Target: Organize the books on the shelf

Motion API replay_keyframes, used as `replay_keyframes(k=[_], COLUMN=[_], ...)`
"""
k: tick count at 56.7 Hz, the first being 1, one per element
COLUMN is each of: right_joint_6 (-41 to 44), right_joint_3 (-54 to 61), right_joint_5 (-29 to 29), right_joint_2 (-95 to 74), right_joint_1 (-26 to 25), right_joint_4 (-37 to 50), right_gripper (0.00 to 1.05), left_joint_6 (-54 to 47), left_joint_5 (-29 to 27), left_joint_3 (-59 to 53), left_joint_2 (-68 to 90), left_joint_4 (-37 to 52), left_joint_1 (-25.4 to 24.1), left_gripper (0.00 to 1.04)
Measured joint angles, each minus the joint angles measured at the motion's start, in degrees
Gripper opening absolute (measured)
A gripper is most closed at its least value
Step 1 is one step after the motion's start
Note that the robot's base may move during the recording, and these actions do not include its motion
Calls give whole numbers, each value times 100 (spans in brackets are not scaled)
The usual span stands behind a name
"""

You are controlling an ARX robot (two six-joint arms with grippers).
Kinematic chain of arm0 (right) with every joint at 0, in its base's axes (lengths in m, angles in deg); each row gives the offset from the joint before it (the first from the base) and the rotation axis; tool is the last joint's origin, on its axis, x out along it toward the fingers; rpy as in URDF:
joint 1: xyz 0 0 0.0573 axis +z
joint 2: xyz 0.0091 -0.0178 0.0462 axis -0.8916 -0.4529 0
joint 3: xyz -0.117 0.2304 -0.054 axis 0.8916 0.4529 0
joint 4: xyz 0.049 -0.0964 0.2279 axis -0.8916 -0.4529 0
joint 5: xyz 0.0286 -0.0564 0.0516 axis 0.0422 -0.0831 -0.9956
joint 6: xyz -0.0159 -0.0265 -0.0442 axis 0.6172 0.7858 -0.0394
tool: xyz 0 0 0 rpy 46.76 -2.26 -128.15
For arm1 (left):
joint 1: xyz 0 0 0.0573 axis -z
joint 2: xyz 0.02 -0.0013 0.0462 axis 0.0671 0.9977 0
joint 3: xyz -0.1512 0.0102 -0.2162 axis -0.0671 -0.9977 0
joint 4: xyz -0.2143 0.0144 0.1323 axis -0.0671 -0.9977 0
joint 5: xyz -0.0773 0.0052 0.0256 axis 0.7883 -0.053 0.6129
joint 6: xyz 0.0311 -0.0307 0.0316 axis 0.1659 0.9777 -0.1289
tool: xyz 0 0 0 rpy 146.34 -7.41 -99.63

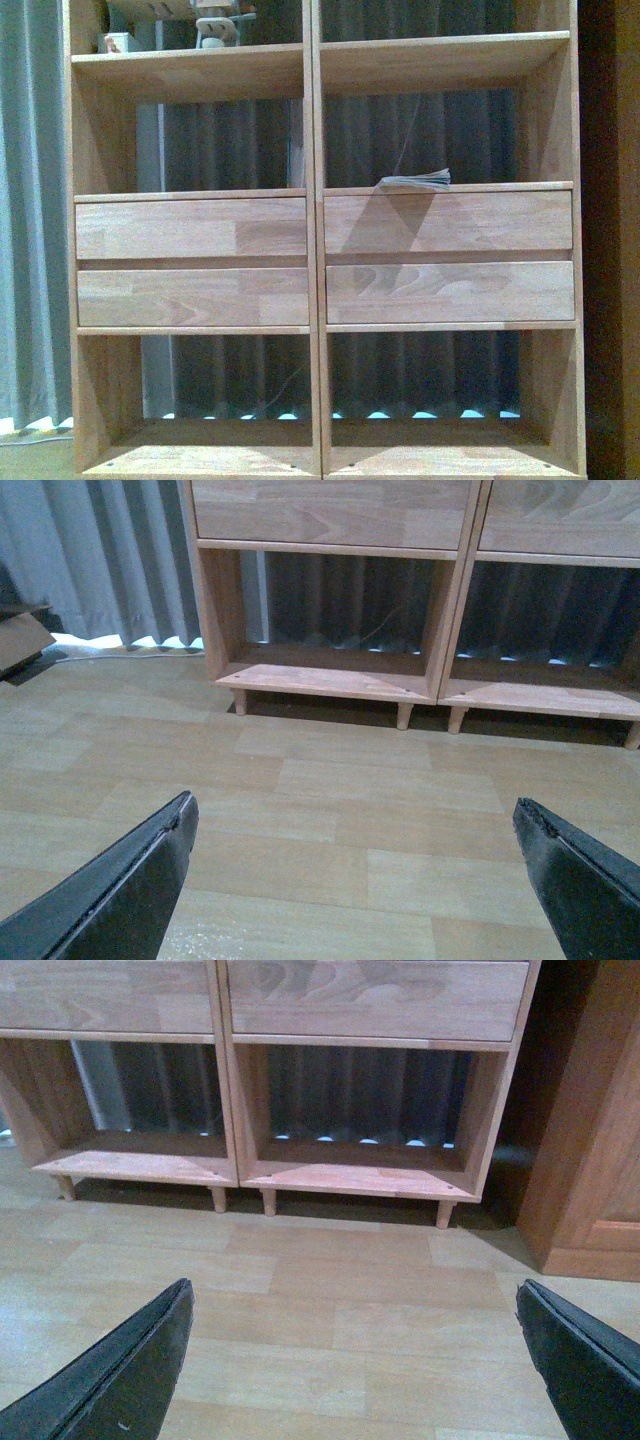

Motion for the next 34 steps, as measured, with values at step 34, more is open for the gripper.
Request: replay_keyframes(k=[34], right_joint_6=[2], right_joint_3=[0], right_joint_5=[0], right_joint_2=[0], right_joint_1=[0], right_joint_4=[0], right_gripper=[98], left_joint_6=[0], left_joint_5=[0], left_joint_3=[0], left_joint_2=[0], left_joint_4=[0], left_joint_1=[0], left_gripper=[97])
